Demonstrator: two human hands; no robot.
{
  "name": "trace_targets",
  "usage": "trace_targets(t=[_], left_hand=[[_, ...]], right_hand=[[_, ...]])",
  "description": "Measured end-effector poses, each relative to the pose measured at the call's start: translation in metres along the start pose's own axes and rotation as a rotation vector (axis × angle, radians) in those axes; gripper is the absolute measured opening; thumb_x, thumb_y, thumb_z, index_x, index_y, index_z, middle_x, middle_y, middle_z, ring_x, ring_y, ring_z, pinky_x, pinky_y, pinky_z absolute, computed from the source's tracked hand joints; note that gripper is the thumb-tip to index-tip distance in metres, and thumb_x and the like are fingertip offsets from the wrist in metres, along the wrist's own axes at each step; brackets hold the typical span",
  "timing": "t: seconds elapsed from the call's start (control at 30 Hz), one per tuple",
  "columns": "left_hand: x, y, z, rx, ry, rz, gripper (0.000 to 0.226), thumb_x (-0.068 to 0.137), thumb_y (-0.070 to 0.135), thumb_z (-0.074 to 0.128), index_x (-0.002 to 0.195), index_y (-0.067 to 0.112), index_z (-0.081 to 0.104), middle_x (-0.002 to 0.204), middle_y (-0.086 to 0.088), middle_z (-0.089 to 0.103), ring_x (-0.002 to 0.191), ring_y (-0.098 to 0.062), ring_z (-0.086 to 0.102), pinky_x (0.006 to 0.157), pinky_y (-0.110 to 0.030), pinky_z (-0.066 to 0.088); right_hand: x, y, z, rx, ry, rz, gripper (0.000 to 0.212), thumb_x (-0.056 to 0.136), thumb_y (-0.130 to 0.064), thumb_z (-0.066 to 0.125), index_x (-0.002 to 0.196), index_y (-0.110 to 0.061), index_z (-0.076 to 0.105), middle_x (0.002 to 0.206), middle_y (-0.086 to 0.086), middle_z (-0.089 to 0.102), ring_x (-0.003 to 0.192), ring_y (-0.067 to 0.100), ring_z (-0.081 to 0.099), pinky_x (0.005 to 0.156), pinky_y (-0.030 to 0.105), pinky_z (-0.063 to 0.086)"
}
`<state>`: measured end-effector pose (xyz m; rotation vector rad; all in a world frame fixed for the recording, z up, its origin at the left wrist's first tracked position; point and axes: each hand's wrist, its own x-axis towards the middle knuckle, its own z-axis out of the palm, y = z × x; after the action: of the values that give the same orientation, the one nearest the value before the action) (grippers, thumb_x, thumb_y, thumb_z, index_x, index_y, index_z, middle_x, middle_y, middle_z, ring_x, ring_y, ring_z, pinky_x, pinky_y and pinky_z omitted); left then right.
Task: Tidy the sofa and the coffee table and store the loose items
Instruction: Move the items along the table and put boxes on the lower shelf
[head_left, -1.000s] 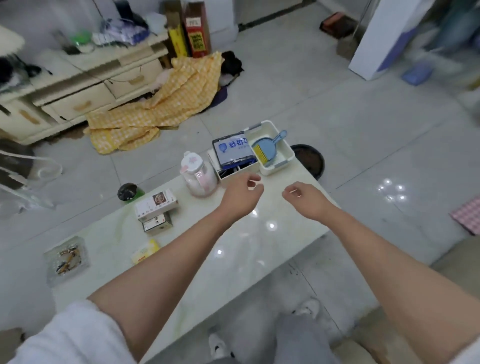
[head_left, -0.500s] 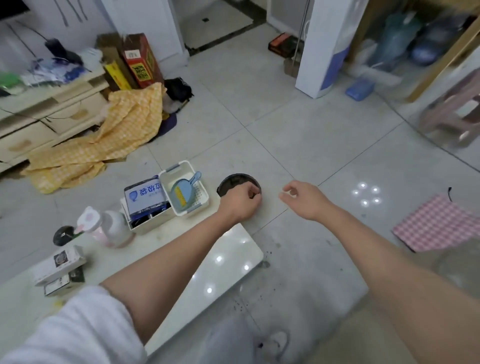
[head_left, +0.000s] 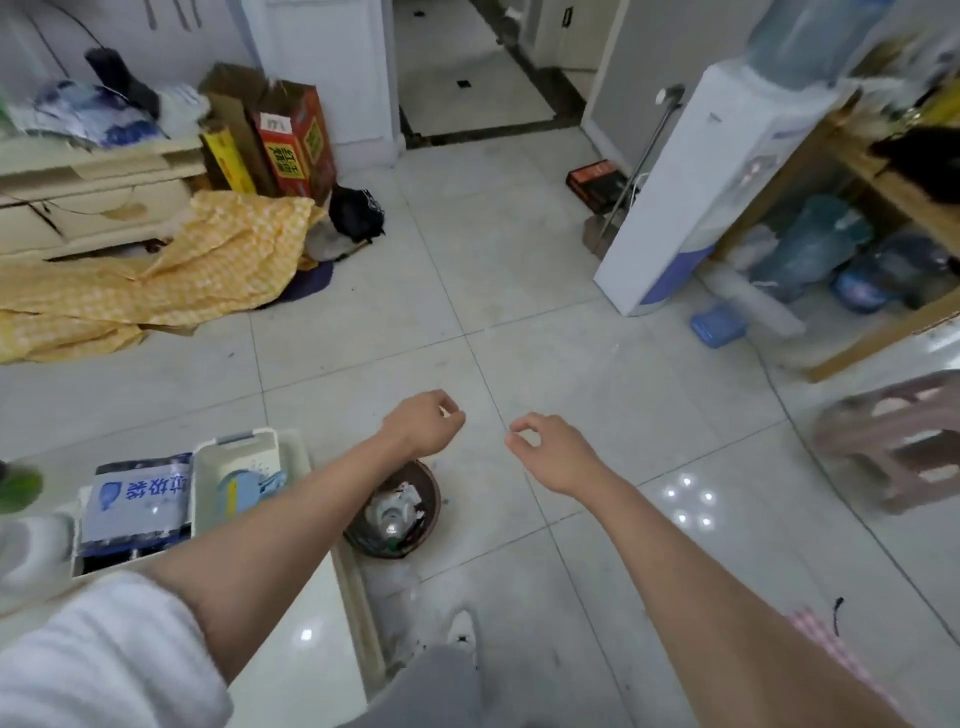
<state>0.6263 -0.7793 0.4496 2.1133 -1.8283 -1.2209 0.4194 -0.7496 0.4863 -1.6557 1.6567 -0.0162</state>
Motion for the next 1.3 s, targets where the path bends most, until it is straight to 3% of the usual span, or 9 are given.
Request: trace_targets(t=[0.27, 0.43, 0.57, 0.8, 0.93, 1.07, 1.13, 1.3], left_hand=[[0.157, 0.123, -0.076, 0.037, 0.074, -0.009, 0.033, 0.091, 0.046, 0.051, 0.115, 0.027, 0.062, 0.117, -0.002, 0.067, 0.112, -0.024, 0.06, 0.097, -0.039, 0.047], [0.246, 0.117, -0.129, -0.053, 0.094, -0.224, 0.043, 0.093, 0.048, 0.052, 0.124, 0.019, 0.06, 0.126, -0.007, 0.063, 0.115, -0.027, 0.058, 0.098, -0.035, 0.045], [0.274, 0.075, -0.196, -0.174, 0.235, -0.423, 0.047, 0.093, 0.049, 0.051, 0.128, 0.018, 0.057, 0.129, -0.008, 0.061, 0.119, -0.027, 0.055, 0.098, -0.035, 0.045], [0.271, -0.041, -0.29, -0.445, 0.445, -0.749, 0.046, 0.093, 0.046, 0.052, 0.125, 0.015, 0.06, 0.125, -0.007, 0.063, 0.116, -0.027, 0.057, 0.097, -0.034, 0.045], [0.283, -0.108, -0.335, -0.512, 0.548, -0.88, 0.032, 0.093, 0.043, 0.052, 0.106, 0.016, 0.063, 0.12, -0.012, 0.066, 0.112, -0.03, 0.059, 0.089, -0.032, 0.044], [0.293, -0.143, -0.367, -0.595, 0.599, -0.979, 0.048, 0.091, 0.05, 0.053, 0.124, 0.016, 0.061, 0.128, -0.009, 0.063, 0.119, -0.028, 0.056, 0.1, -0.036, 0.045], [0.296, -0.164, -0.386, -0.632, 0.609, -1.036, 0.048, 0.091, 0.051, 0.053, 0.125, 0.017, 0.061, 0.129, -0.009, 0.062, 0.119, -0.028, 0.056, 0.1, -0.036, 0.045], [0.291, -0.222, -0.426, -0.758, 0.814, -1.256, 0.048, 0.093, 0.049, 0.051, 0.128, 0.016, 0.059, 0.131, -0.009, 0.061, 0.119, -0.027, 0.057, 0.094, -0.033, 0.044]], right_hand=[[0.177, -0.004, -0.15, -0.046, 0.014, -0.134, 0.039, 0.097, -0.046, 0.052, 0.125, -0.022, 0.062, 0.131, 0.002, 0.061, 0.123, 0.018, 0.055, 0.101, 0.031, 0.042], [0.311, -0.029, -0.189, -0.093, -0.111, -0.231, 0.045, 0.096, -0.043, 0.055, 0.134, -0.019, 0.055, 0.136, 0.007, 0.058, 0.126, 0.021, 0.054, 0.101, 0.029, 0.04], [0.407, -0.106, -0.194, -0.205, -0.272, -0.384, 0.048, 0.095, -0.043, 0.057, 0.136, -0.018, 0.052, 0.136, 0.01, 0.058, 0.126, 0.022, 0.055, 0.099, 0.028, 0.04], [0.514, -0.329, -0.128, -0.329, -0.523, -0.742, 0.049, 0.094, -0.046, 0.057, 0.137, -0.022, 0.052, 0.136, 0.002, 0.058, 0.12, 0.019, 0.058, 0.097, 0.034, 0.047], [0.549, -0.419, -0.077, -0.38, -0.63, -0.858, 0.049, 0.094, -0.042, 0.057, 0.138, -0.021, 0.052, 0.135, 0.002, 0.058, 0.118, 0.018, 0.057, 0.093, 0.032, 0.046], [0.568, -0.485, -0.044, -0.476, -0.777, -0.94, 0.05, 0.095, -0.042, 0.057, 0.139, -0.02, 0.05, 0.136, 0.003, 0.056, 0.118, 0.019, 0.057, 0.096, 0.033, 0.046], [0.583, -0.522, -0.024, -0.54, -0.845, -0.981, 0.051, 0.095, -0.044, 0.057, 0.14, -0.021, 0.049, 0.137, 0.002, 0.055, 0.117, 0.018, 0.057, 0.098, 0.035, 0.047], [0.619, -0.627, 0.055, -0.679, -0.964, -1.178, 0.052, 0.094, -0.046, 0.057, 0.138, -0.019, 0.052, 0.136, 0.005, 0.058, 0.12, 0.022, 0.058, 0.1, 0.038, 0.048]])
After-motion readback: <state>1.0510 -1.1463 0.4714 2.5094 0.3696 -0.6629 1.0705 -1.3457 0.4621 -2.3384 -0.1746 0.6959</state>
